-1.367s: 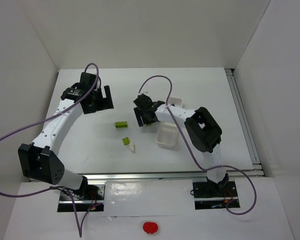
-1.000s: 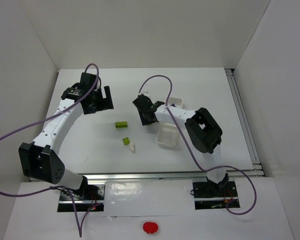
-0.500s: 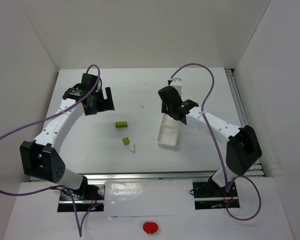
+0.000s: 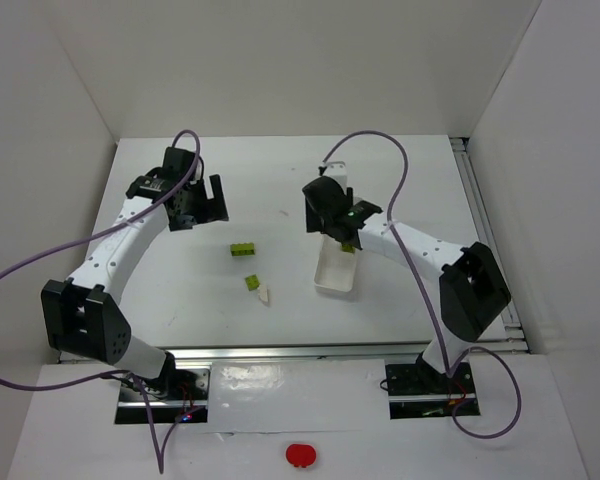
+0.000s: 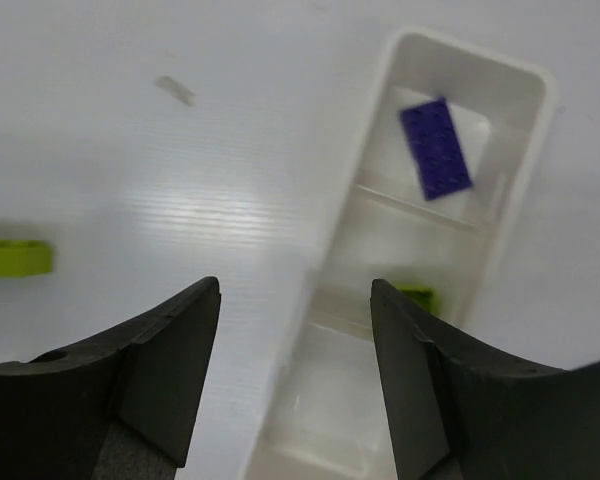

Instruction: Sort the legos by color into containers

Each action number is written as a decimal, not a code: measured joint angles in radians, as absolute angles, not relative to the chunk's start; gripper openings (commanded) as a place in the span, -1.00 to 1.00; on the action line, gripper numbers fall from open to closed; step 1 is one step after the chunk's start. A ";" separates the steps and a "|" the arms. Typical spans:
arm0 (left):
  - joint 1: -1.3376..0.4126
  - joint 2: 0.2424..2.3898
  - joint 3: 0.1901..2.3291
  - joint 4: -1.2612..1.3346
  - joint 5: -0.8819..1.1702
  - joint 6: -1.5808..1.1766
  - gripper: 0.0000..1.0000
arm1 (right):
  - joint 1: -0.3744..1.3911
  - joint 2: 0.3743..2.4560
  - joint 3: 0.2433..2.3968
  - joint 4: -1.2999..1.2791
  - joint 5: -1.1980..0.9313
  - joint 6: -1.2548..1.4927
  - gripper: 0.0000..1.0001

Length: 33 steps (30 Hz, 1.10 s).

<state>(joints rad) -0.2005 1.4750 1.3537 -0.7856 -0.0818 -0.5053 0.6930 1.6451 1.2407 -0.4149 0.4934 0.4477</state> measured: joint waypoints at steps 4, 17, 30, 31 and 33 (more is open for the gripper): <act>-0.163 1.475 1.356 -0.799 -0.107 -0.532 1.00 | 0.760 1.681 1.314 -0.367 0.408 0.340 0.56; 0.023 1.350 1.356 -0.830 -0.101 -0.636 1.00 | 0.970 2.080 1.539 -0.313 0.218 0.019 0.84; 0.051 1.343 1.328 -0.838 -0.069 -0.633 1.00 | 0.923 2.294 1.737 -0.226 0.230 0.014 0.33; 0.053 1.343 1.325 -0.838 -0.069 -0.633 1.00 | 0.918 2.295 1.737 -0.224 0.231 0.016 0.15; 0.057 1.343 1.319 -0.838 -0.069 -0.633 1.00 | 0.915 2.295 1.737 -0.224 0.231 0.026 -0.40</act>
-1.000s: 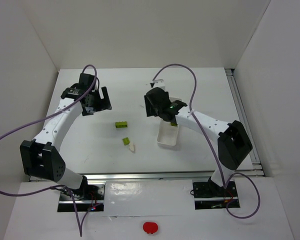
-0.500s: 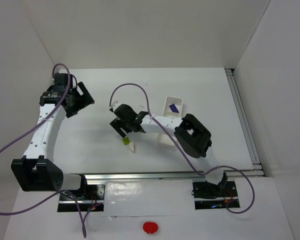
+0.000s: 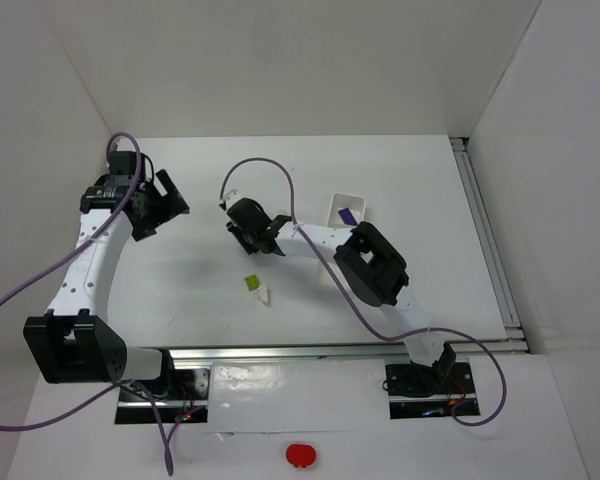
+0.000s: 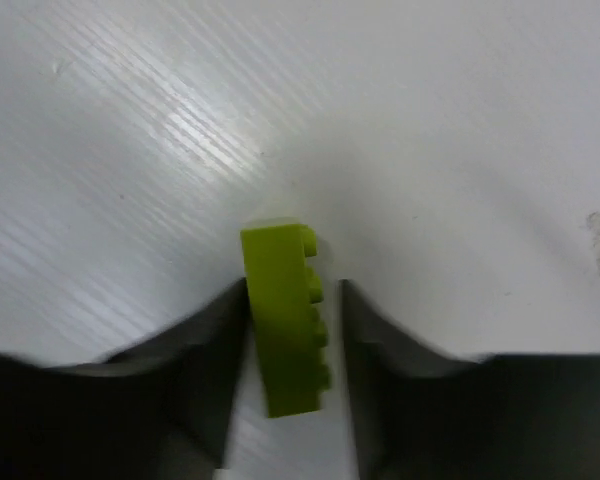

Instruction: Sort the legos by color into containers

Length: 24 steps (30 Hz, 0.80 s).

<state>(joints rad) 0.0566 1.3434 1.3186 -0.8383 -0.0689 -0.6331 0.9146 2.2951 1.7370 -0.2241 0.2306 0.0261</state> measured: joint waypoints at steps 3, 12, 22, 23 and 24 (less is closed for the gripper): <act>0.057 1.343 1.312 -0.839 -0.068 -0.633 1.00 | 0.907 2.291 1.729 -0.215 0.239 0.049 -0.68; 0.057 1.343 1.312 -0.837 -0.051 -0.610 1.00 | 0.900 2.030 1.478 -0.197 0.365 0.128 -0.71; 0.000 1.343 1.307 -0.792 -0.001 -0.553 1.00 | 0.772 1.549 1.159 -0.210 0.607 0.433 -0.71; -0.010 1.343 1.306 -0.789 0.004 -0.551 1.00 | 0.750 1.547 1.137 -0.226 0.618 0.465 -0.71; -0.020 1.344 1.305 -0.786 0.006 -0.551 1.00 | 0.736 1.548 1.123 -0.238 0.622 0.486 -0.68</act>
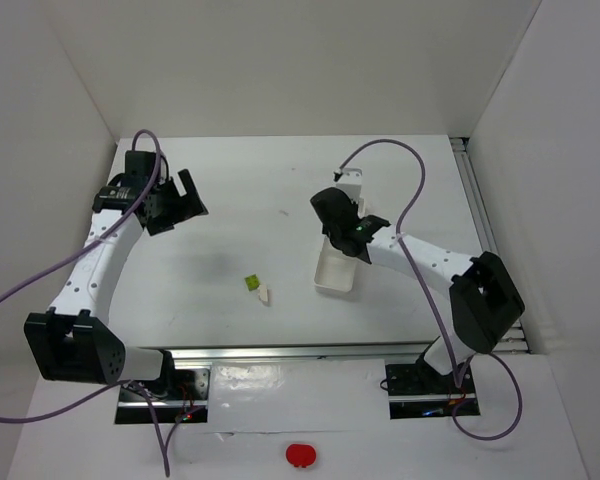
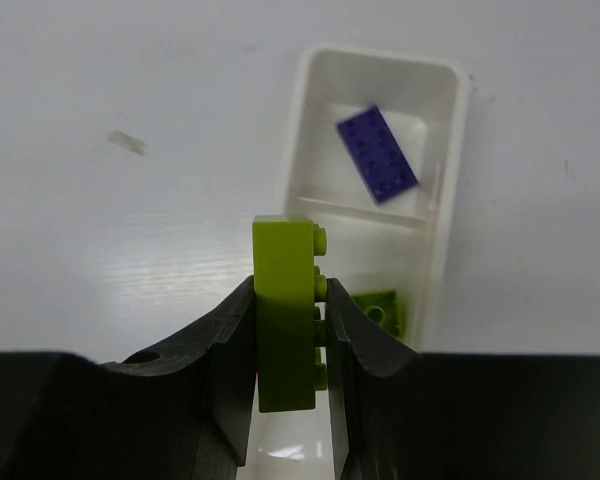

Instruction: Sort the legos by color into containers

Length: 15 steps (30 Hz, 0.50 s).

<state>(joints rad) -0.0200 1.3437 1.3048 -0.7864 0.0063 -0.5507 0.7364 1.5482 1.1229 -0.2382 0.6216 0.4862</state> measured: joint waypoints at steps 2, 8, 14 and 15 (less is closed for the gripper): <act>-0.038 1.347 1.304 -0.783 0.013 -0.550 1.00 | 0.709 1.560 1.092 -0.273 0.625 0.527 -0.68; -0.056 1.369 1.304 -0.783 0.014 -0.549 1.00 | 0.683 1.611 1.079 -0.300 0.621 0.566 -0.33; -0.057 1.373 1.304 -0.782 0.011 -0.549 1.00 | 0.674 1.711 1.128 -0.310 0.614 0.570 0.52; -0.057 1.373 1.304 -0.782 0.008 -0.549 1.00 | 0.674 1.724 1.146 -0.320 0.613 0.569 0.52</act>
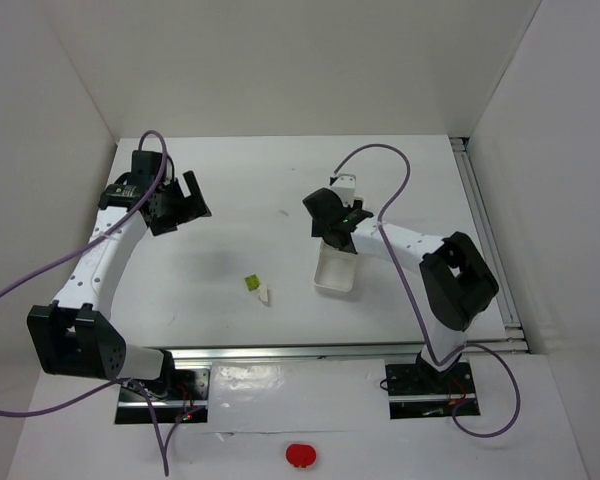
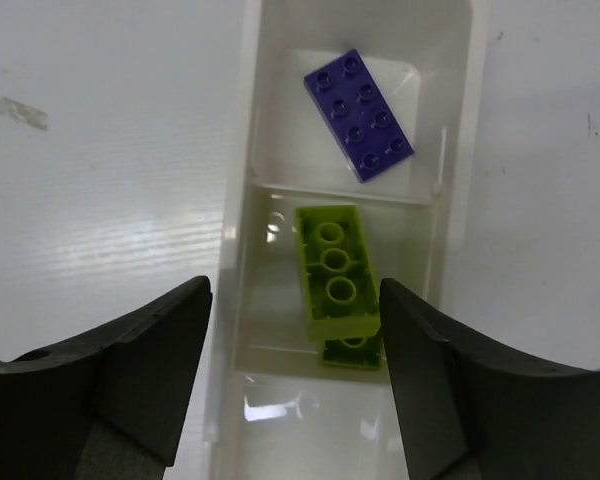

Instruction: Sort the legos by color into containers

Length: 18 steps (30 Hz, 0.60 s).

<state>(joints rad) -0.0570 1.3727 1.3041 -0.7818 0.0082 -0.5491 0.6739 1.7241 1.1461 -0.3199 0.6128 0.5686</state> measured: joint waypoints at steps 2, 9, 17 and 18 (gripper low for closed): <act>-0.057 1.373 1.304 -0.782 0.001 -0.549 1.00 | 0.674 1.734 1.176 -0.322 0.613 0.566 0.52; -0.057 1.373 1.317 -0.787 -0.036 -0.550 1.00 | 0.743 1.692 1.187 -0.295 0.587 0.509 0.39; -0.058 1.373 1.366 -0.797 -0.142 -0.583 1.00 | 0.967 1.674 1.180 -0.244 0.383 0.374 0.83; -0.058 1.373 1.366 -0.801 -0.150 -0.587 1.00 | 0.989 1.689 1.185 -0.245 0.359 0.364 0.83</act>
